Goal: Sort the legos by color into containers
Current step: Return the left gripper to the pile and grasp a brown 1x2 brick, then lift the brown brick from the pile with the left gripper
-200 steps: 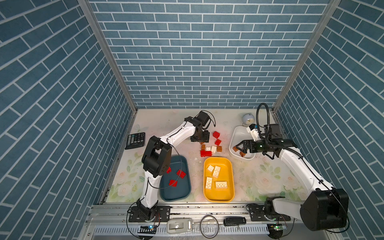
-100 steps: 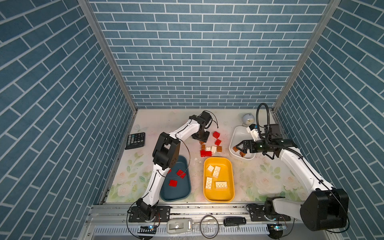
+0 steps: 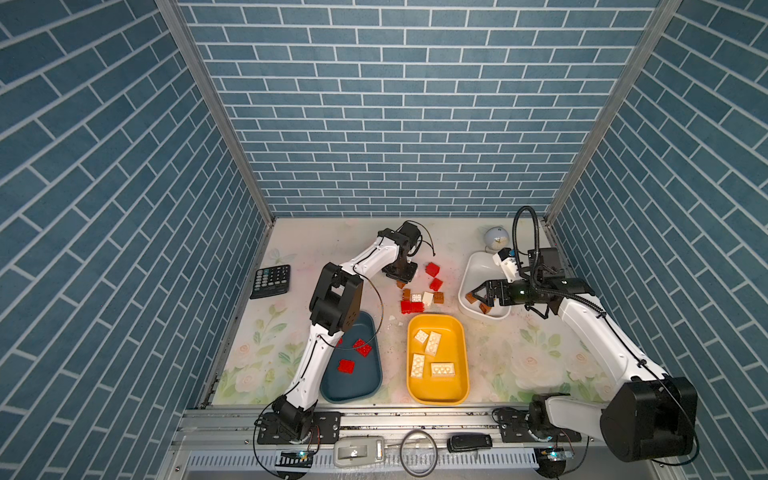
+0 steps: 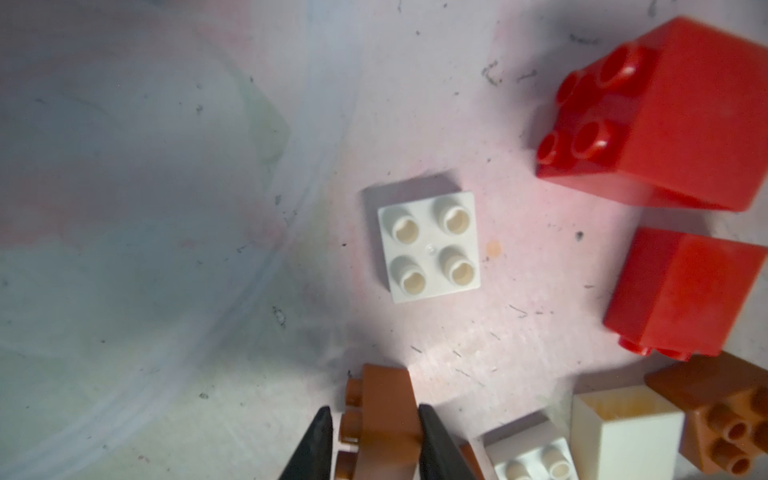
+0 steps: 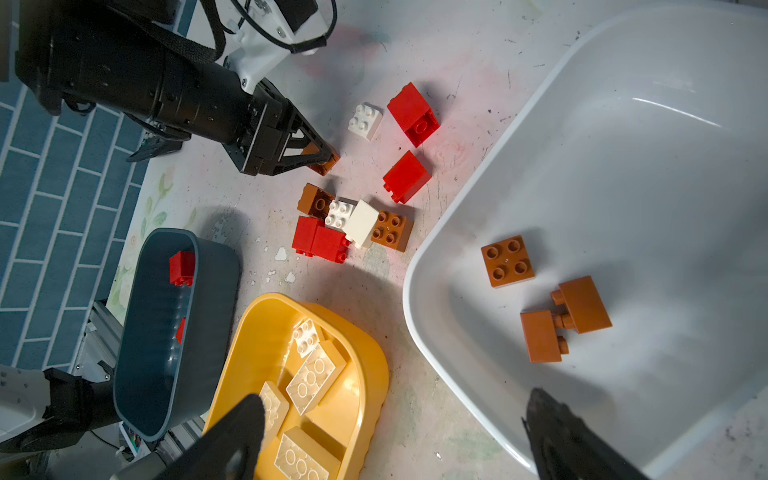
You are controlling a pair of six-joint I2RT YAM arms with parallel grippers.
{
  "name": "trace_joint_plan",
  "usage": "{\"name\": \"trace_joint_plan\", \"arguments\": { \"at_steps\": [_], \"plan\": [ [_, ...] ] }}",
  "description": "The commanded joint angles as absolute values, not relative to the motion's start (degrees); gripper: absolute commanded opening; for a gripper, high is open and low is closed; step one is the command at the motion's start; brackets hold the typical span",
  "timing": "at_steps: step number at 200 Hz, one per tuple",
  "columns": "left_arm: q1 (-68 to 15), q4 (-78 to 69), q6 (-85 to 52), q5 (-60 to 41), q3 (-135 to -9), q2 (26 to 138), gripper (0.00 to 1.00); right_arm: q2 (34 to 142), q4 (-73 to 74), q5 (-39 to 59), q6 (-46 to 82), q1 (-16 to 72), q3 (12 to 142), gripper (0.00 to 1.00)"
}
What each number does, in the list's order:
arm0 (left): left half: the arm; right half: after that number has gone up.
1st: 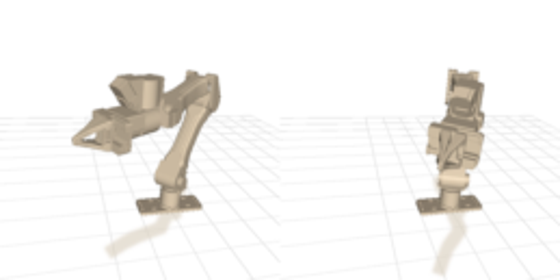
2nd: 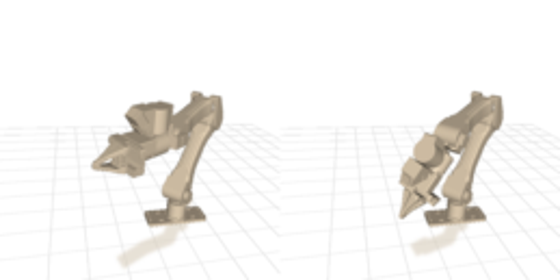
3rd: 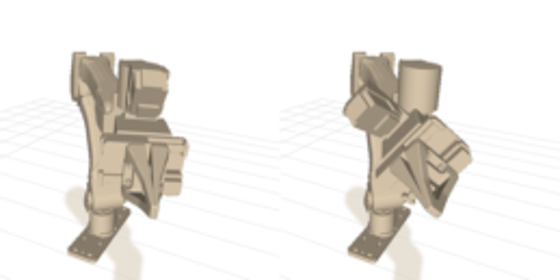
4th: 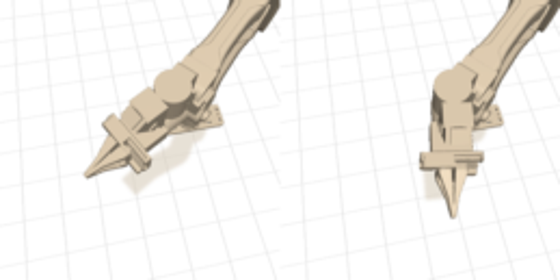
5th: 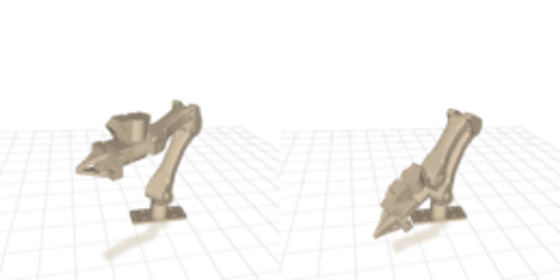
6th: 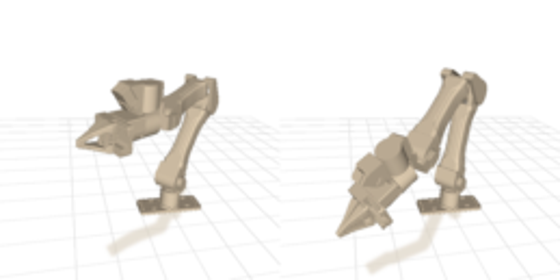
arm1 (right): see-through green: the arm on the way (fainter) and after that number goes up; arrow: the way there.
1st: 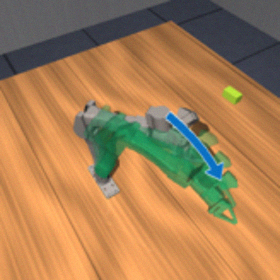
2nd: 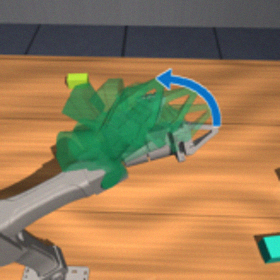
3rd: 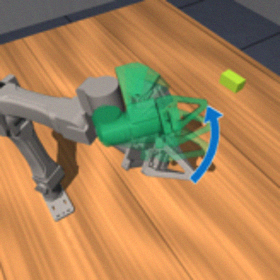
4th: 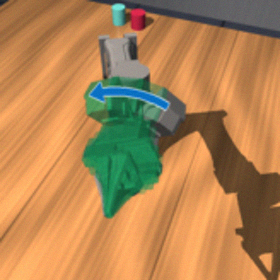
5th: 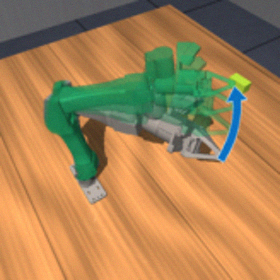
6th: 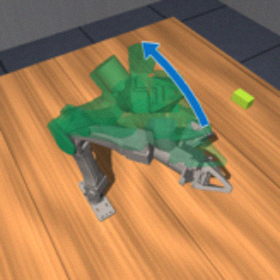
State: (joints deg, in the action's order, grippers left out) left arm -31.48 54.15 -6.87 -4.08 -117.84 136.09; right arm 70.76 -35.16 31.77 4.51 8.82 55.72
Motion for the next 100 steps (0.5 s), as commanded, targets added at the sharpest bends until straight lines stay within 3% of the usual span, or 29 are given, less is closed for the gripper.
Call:
{"name": "trace_joint_plan", "arguments": {
  "at_steps": [1,51,100],
  "plan": [
    [-30.7,55.9,-6.5,-4.0,-118.5,137.5,0.36,70.8,-35.5,32.5,4.2,8.7,55.7,0.98],
    [-30.6,55.3,-6.9,-5.4,-117.1,137.3,0.35,70.8,-35.5,32.6,4.2,8.7,55.5,0.98],
    [-30.6,55.5,-7.6,-5.2,-116.4,135.4,0.21,70.8,-35.4,32.7,4.2,8.6,55.4,0.98]
  ]
}}
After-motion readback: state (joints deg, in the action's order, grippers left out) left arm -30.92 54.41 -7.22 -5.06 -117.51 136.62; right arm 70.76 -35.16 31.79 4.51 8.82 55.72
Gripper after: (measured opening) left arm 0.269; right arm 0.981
